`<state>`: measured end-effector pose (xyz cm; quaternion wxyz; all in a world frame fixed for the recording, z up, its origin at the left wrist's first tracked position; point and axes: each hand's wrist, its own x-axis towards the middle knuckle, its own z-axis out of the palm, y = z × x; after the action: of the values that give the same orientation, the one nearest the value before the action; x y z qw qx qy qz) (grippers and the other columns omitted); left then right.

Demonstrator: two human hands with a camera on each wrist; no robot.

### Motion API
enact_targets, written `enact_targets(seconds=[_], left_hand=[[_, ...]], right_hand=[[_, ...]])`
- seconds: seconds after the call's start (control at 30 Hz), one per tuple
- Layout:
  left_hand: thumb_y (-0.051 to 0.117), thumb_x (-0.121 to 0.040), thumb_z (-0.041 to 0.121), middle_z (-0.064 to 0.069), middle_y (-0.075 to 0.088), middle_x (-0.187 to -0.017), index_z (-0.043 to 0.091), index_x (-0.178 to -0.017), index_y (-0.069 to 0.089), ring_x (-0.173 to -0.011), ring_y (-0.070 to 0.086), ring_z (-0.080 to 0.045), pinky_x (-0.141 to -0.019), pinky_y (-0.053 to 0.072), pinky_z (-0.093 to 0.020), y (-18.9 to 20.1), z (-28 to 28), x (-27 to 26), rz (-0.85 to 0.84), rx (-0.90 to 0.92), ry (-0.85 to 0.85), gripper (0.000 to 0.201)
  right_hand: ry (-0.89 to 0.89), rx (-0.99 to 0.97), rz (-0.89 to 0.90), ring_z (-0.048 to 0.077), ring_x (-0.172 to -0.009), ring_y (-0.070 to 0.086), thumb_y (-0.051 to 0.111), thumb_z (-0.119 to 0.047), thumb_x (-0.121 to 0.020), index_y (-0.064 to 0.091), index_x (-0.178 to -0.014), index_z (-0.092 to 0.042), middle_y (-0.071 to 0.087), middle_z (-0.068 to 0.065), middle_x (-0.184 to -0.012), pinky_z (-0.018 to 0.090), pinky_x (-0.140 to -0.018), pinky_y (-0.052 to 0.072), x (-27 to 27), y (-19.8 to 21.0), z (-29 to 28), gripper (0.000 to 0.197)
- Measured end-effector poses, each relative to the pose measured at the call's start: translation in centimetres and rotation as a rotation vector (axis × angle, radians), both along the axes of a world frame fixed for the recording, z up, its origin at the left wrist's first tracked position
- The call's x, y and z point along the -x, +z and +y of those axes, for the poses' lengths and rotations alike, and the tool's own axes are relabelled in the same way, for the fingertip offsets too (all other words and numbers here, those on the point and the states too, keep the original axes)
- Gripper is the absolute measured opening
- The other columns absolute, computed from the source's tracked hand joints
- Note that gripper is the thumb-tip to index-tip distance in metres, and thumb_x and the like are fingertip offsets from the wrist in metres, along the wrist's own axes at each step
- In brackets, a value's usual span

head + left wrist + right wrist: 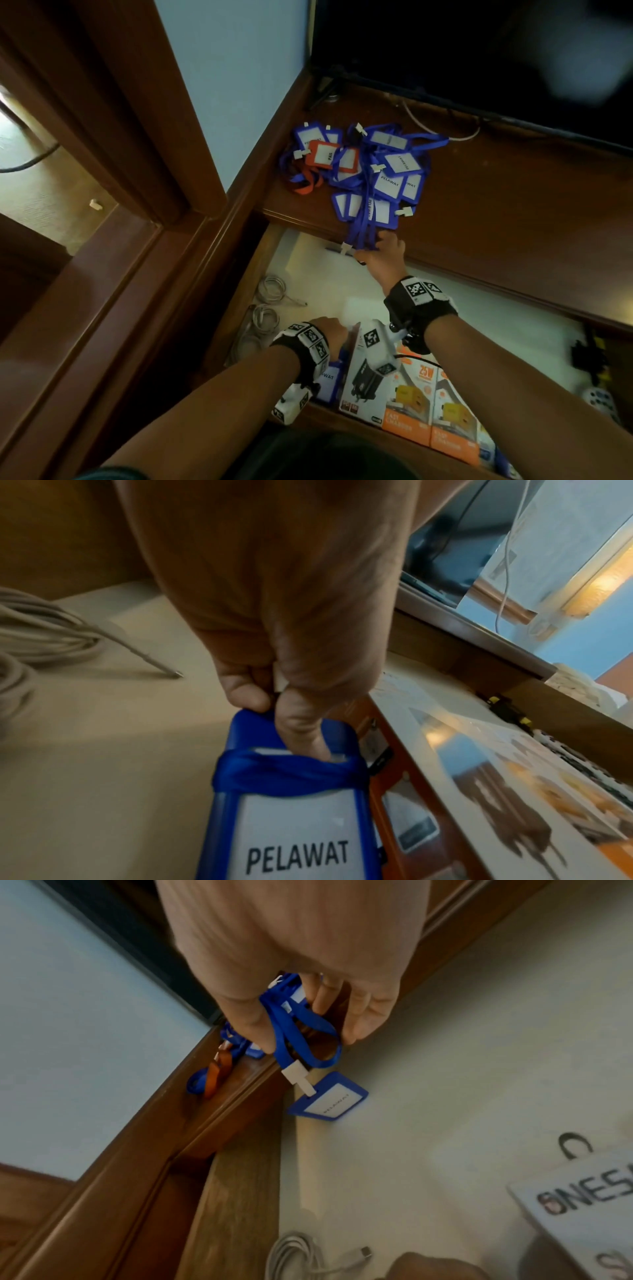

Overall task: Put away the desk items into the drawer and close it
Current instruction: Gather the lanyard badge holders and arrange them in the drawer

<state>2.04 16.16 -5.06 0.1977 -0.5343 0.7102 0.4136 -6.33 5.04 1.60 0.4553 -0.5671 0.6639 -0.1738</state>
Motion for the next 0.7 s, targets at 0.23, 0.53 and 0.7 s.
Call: enact_targets(seconds=[0.23,0.53,0.7], left_hand=[[0.063,-0.084,0.035,-0.011,0.066,-0.093,0.018,-0.083,0.058,-0.083,0.064,-0.032,-0.076,0.053,-0.035,-1.2,-0.3,-0.8,0.085,-0.046,0.15,0.018],[0.07,-0.08,0.028,0.001,0.062,-0.123,0.024,-0.125,0.06,-0.112,0.058,-0.02,-0.093,0.046,-0.028,-1.3,-1.0,-3.7,0.115,0.031,0.347,0.046],[0.063,-0.088,0.028,-0.001,0.064,-0.121,0.019,-0.113,0.067,-0.113,0.058,-0.019,-0.099,0.044,-0.031,-0.6,-1.1,-6.0,0.196,0.162,0.558,0.027]], right_hand=[[-0.036,-0.106,-0.129,0.016,-0.082,0.055,0.064,-0.005,-0.087,0.066,-0.109,0.005,0.063,0.023,-0.12,0.03,-0.075,0.047,0.4,1.1,-1.3,0.024],[-0.108,-0.119,-0.199,0.026,-0.107,0.057,0.078,-0.019,-0.075,0.064,-0.111,-0.011,0.059,0.015,-0.123,0.028,-0.071,0.042,0.0,0.3,-1.9,0.04],[-0.11,-0.099,-0.164,0.029,-0.113,0.056,0.079,-0.027,-0.072,0.064,-0.087,-0.025,0.062,0.01,-0.119,0.045,-0.095,0.048,-0.4,-0.5,-2.4,0.021]])
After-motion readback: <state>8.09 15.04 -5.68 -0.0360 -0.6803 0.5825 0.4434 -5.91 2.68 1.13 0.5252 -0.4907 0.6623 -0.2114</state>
